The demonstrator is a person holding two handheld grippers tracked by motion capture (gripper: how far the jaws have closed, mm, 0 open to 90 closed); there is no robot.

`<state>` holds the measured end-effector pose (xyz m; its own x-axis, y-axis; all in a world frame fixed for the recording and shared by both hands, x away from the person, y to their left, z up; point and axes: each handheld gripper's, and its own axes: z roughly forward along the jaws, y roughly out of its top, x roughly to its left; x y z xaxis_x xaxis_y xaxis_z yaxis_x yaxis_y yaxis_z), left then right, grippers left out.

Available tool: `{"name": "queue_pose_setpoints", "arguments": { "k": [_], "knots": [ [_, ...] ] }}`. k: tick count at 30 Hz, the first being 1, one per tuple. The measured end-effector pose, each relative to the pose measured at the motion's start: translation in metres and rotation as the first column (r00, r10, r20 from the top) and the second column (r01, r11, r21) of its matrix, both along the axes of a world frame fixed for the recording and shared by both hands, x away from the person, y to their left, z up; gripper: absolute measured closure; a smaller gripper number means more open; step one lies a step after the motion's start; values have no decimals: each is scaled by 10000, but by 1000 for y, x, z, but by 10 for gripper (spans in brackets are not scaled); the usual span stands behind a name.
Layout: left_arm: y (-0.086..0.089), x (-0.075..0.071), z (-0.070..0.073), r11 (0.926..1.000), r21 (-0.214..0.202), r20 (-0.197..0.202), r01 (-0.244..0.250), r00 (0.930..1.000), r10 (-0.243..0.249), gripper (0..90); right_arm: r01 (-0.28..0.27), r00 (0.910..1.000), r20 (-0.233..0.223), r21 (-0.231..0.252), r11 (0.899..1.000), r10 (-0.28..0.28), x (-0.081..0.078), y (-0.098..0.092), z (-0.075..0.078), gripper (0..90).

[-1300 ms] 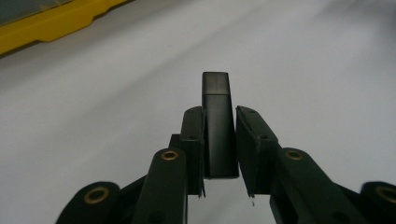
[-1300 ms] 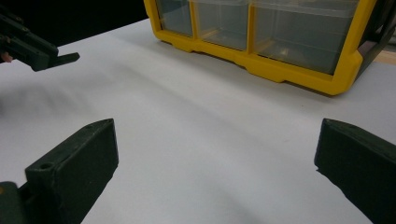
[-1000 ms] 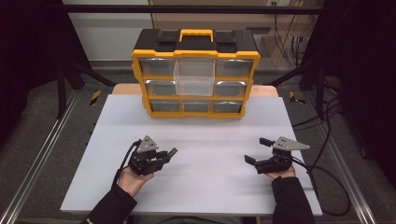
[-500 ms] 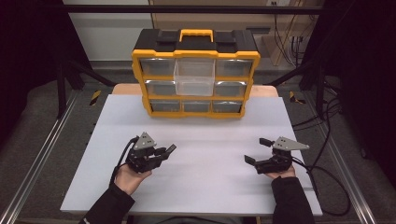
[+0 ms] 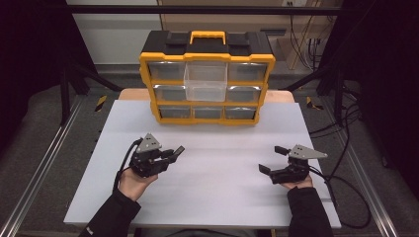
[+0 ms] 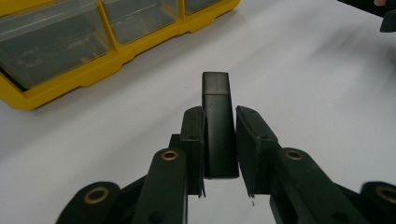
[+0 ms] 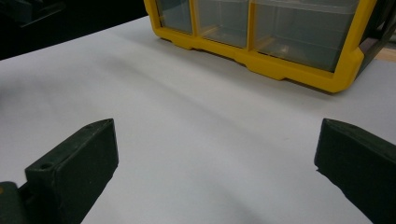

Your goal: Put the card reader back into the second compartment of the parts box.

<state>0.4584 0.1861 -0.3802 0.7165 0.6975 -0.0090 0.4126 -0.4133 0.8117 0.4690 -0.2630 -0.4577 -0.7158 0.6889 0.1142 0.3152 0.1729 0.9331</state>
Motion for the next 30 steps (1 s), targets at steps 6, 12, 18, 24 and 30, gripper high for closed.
{"name": "queue_pose_setpoints", "arguments": {
  "k": [6,12,18,24,30],
  "knots": [
    [-1,2,11,9997,-229,23,50,10000,-49,723,-5,10000,5,-23,10000,5,0,0,0,1],
    [-1,5,22,9997,-259,201,33,9998,-28,723,0,10000,9,5,10000,0,0,0,0,1],
    [-2,8,31,9995,-322,435,36,9990,-22,723,4,10000,12,-4,10000,-4,0,0,0,1],
    [-3,10,43,9990,-434,610,80,9981,-53,723,0,10000,10,3,10000,0,0,0,0,1],
    [-2,10,54,9988,-489,798,70,9968,-31,723,-4,10000,8,2,10000,4,0,0,0,1]
  ]
}}
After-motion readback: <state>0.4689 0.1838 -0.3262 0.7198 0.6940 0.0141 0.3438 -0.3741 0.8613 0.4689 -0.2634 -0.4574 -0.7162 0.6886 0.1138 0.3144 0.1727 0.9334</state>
